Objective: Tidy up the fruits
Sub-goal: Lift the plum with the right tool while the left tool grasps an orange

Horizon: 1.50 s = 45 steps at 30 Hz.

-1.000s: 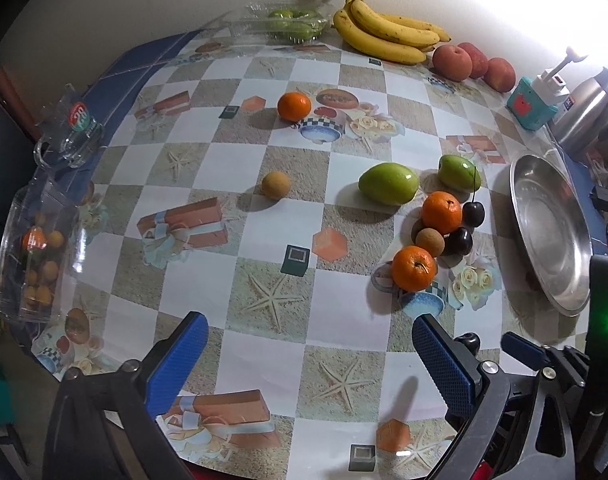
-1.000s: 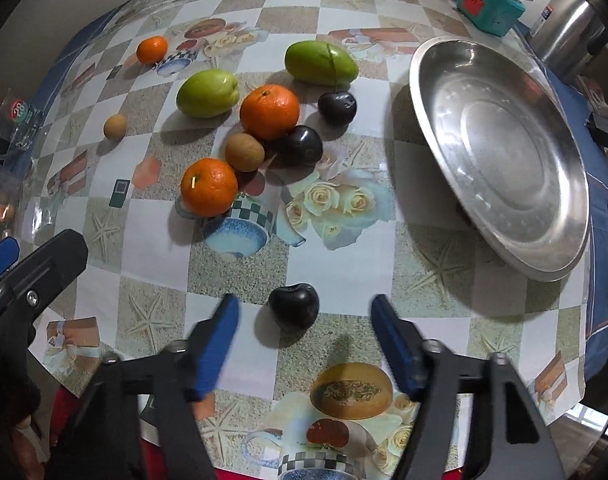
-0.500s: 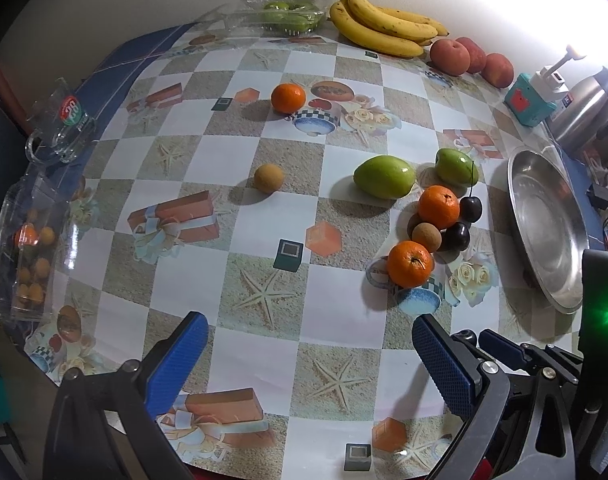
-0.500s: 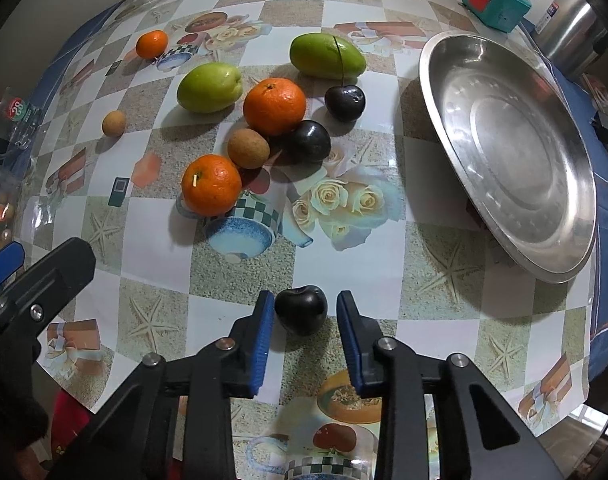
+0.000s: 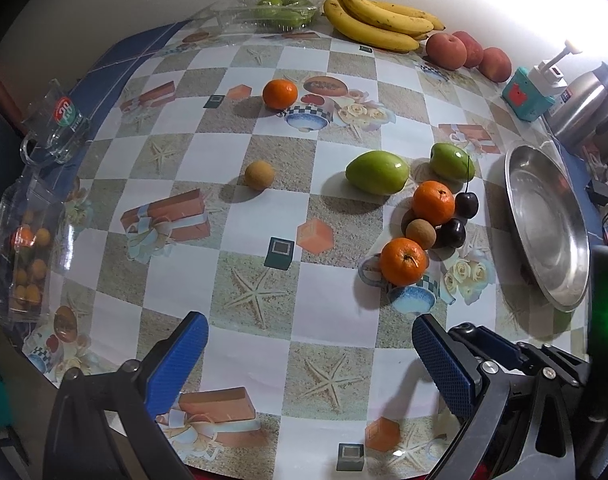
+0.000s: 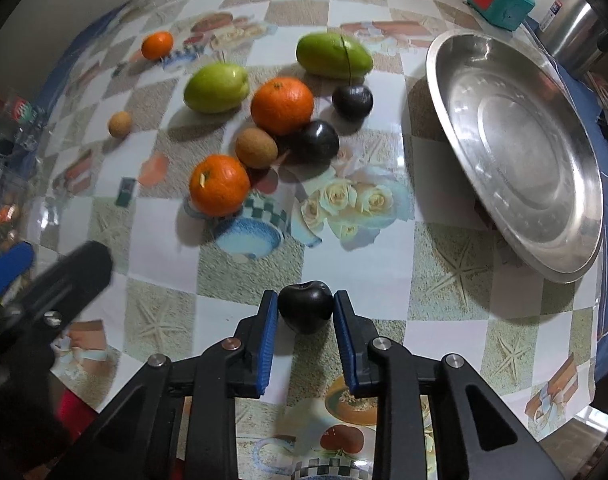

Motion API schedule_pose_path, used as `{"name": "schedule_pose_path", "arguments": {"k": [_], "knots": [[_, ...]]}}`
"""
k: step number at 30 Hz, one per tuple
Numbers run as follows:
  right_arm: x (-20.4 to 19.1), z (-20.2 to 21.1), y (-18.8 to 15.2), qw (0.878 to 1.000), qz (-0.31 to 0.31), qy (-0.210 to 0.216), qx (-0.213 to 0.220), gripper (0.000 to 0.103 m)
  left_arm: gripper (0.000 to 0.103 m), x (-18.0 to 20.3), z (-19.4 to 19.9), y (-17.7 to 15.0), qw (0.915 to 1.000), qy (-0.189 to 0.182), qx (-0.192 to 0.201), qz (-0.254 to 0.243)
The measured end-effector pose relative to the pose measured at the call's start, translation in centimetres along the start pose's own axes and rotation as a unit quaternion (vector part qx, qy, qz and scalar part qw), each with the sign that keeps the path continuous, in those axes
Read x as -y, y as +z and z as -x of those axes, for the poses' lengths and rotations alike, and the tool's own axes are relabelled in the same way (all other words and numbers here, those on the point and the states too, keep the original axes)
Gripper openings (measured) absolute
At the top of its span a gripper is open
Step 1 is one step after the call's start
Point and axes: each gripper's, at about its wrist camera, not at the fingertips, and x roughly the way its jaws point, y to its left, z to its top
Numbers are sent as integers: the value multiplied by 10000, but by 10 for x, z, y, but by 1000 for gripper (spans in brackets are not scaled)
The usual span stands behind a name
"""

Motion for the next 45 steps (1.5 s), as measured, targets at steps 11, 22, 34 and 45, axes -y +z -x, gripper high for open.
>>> {"name": "schedule_pose_path", "arguments": {"k": [11, 22, 34, 45], "knots": [[35, 34, 10, 9936, -792, 227, 776, 29, 103, 14, -13, 19, 9983, -302, -114, 488], [66, 45, 15, 9818, -1385, 231, 1276, 29, 103, 37, -37, 31, 9990, 367, 26, 251], [79, 48, 14, 9774, -1531, 426, 1391, 29, 103, 58, -47, 32, 9991, 398, 112, -118], [83, 50, 11, 9759, -1600, 430, 1418, 29, 70, 71, -63, 29, 9994, 117, -140, -303]]}}
